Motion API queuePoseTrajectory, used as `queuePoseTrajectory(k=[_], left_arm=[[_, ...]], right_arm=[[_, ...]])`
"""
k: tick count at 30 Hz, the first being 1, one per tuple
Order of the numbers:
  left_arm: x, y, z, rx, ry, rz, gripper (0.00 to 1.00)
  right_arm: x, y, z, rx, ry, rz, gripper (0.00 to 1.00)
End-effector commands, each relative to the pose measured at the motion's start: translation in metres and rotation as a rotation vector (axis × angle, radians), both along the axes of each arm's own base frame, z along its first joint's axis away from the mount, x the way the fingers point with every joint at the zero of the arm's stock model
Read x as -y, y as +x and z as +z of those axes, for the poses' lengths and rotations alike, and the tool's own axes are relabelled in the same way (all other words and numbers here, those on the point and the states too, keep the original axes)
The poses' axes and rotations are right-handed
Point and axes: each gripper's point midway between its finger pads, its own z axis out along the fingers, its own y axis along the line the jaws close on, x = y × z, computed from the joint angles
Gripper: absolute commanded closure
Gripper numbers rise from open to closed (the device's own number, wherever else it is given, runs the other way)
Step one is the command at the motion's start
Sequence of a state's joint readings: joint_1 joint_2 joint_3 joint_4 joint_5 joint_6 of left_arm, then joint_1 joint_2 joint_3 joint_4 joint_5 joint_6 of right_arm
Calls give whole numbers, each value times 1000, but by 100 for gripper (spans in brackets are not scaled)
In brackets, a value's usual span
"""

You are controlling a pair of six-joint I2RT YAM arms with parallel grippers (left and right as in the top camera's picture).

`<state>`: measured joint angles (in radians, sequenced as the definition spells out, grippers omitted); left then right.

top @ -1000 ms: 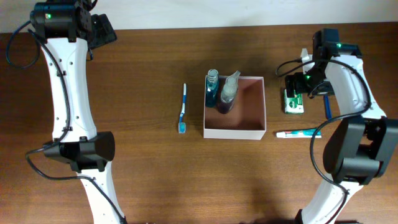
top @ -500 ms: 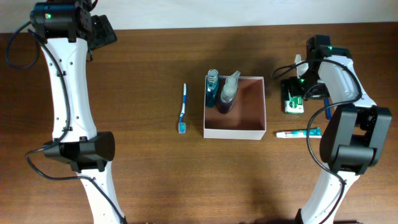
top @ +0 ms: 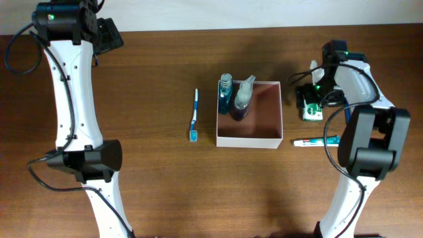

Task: Pack container
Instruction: 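Lower the right gripper over the soap box and close on it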

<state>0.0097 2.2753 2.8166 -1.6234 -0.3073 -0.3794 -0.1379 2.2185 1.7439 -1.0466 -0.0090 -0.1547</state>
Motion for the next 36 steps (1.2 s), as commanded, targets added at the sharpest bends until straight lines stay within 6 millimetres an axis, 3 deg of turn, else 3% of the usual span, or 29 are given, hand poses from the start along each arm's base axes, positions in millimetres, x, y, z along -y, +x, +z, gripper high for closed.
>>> queuePoseTrajectory(k=[1,36], left_arm=[[-9,-2,-2,-12,29,31,1],[-9,-6,-4,-31,30,32,1]], right_arm=[[0,1,-4,-3,15,-7,1],[0,-1,-18,0,23,-39,1]])
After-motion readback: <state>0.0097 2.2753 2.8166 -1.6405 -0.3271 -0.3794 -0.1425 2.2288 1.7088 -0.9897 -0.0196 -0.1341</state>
